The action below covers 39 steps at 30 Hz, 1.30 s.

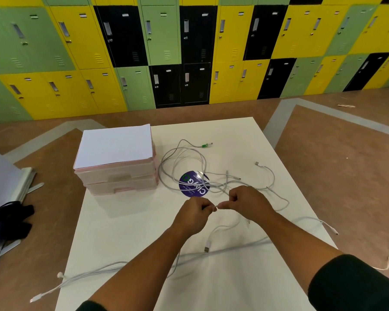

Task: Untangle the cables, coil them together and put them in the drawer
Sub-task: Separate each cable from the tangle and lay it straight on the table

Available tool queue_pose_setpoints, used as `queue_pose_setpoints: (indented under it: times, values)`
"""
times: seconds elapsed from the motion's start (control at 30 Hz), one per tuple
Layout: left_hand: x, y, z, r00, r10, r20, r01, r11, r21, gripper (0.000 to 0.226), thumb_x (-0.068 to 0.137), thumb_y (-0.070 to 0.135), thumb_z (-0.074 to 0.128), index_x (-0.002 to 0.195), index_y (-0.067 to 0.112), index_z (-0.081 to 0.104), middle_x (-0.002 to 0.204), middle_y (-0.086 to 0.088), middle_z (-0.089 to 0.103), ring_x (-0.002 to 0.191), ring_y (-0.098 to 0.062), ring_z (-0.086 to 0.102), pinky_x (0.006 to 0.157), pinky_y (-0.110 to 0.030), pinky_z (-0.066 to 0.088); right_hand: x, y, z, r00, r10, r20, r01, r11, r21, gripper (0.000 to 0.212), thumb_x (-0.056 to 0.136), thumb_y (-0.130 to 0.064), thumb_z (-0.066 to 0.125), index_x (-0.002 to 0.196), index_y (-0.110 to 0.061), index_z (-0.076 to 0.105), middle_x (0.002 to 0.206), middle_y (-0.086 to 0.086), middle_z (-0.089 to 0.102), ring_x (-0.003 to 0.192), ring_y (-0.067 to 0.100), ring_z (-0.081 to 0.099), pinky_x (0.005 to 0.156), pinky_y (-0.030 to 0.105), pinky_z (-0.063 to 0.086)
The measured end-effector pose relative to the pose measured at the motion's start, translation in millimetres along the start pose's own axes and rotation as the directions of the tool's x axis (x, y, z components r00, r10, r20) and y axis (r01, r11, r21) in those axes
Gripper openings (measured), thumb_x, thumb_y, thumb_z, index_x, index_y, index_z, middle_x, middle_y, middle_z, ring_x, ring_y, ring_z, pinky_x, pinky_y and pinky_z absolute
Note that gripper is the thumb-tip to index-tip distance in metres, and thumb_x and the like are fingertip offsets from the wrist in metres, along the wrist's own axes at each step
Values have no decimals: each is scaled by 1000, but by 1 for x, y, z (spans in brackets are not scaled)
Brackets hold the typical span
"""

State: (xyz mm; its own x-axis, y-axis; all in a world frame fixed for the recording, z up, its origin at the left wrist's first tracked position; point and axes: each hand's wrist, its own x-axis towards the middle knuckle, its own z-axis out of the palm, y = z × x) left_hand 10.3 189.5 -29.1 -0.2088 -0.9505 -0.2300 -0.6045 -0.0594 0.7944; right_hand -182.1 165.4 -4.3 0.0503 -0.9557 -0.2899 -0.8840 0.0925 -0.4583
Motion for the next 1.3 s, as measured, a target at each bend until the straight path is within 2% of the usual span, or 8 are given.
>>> queue_pose_setpoints:
  times: [0.23, 0.4, 0.63, 0.87, 0.97, 1.07, 1.2, 1.3]
  values:
    - [5, -1, 4, 999, -37, 11, 35, 995, 90, 36, 94, 48, 59, 80, 20, 75, 66, 4, 63, 59, -8, 52, 56, -24, 38, 0, 2, -4, 992, -109, 69, 102, 989, 109, 24, 83, -42, 74, 72, -23, 65, 69, -6, 59, 62, 11, 53, 62, 29, 44]
    - [10, 4, 8, 994, 24, 104, -30, 998, 58, 22, 102, 27, 51, 103, 17, 70, 80, 4, 68, 73, -9, 61, 64, -22, 46, -3, 3, 3, 986, -139, 93, 128, 985, 115, 25, 86, -43, 71, 67, -31, 60, 70, -6, 60, 63, 9, 52, 63, 28, 43]
    - [18, 8, 7, 995, 92, 32, -94, 993, 69, 24, 100, 21, 51, 97, 19, 75, 85, 14, 69, 72, 2, 58, 60, -9, 36, -6, 16, -6, 985, -151, 78, 140, 981, 132, 15, 100, -23, 54, 98, -20, 69, 74, -13, 58, 66, 5, 52, 62, 22, 40]
    - [19, -4, 5, 995, 44, 84, -53, 992, 118, 24, 99, 19, 50, 99, 18, 74, 81, 12, 68, 70, -1, 58, 61, -13, 39, -6, 49, -17, 998, -45, -53, 50, 993, 109, 15, 97, -29, 59, 92, -20, 70, 66, -11, 57, 61, 4, 51, 62, 24, 39]
    - [21, 4, 11, 991, 50, 122, -70, 984, 165, 27, 101, 14, 46, 115, 10, 68, 105, -4, 71, 88, -15, 64, 79, -27, 51, -5, 40, -19, 993, -44, -110, 54, 995, 88, 15, 97, -31, 59, 93, -23, 71, 65, -12, 57, 60, 4, 52, 62, 26, 41]
    - [24, 14, 18, 986, 123, 112, -142, 975, 174, 35, 103, 16, 45, 135, 11, 56, 124, -6, 63, 112, -20, 60, 96, -26, 45, -7, 32, -25, 991, -59, -119, 61, 998, 15, 17, 97, -36, 57, 96, -28, 72, 77, -11, 66, 73, 10, 60, 71, 32, 50]
    - [30, 31, 27, 982, 158, 104, -162, 986, 30, 26, 104, 25, 44, 122, 17, 62, 99, 0, 67, 88, -13, 63, 81, -33, 52, -9, 25, -32, 985, -82, -150, 79, 996, -29, 20, 96, -41, 57, 102, -32, 74, 99, -12, 72, 89, 12, 65, 80, 34, 53]
    - [34, 34, 28, 980, 198, 9, -198, 980, 24, 24, 104, 26, 47, 99, 20, 69, 84, 12, 66, 73, -4, 58, 68, -26, 43, -10, 31, -40, 985, -61, -159, 56, 998, -35, 19, 91, -51, 61, 95, -37, 73, 89, -14, 69, 81, 8, 63, 74, 31, 51]
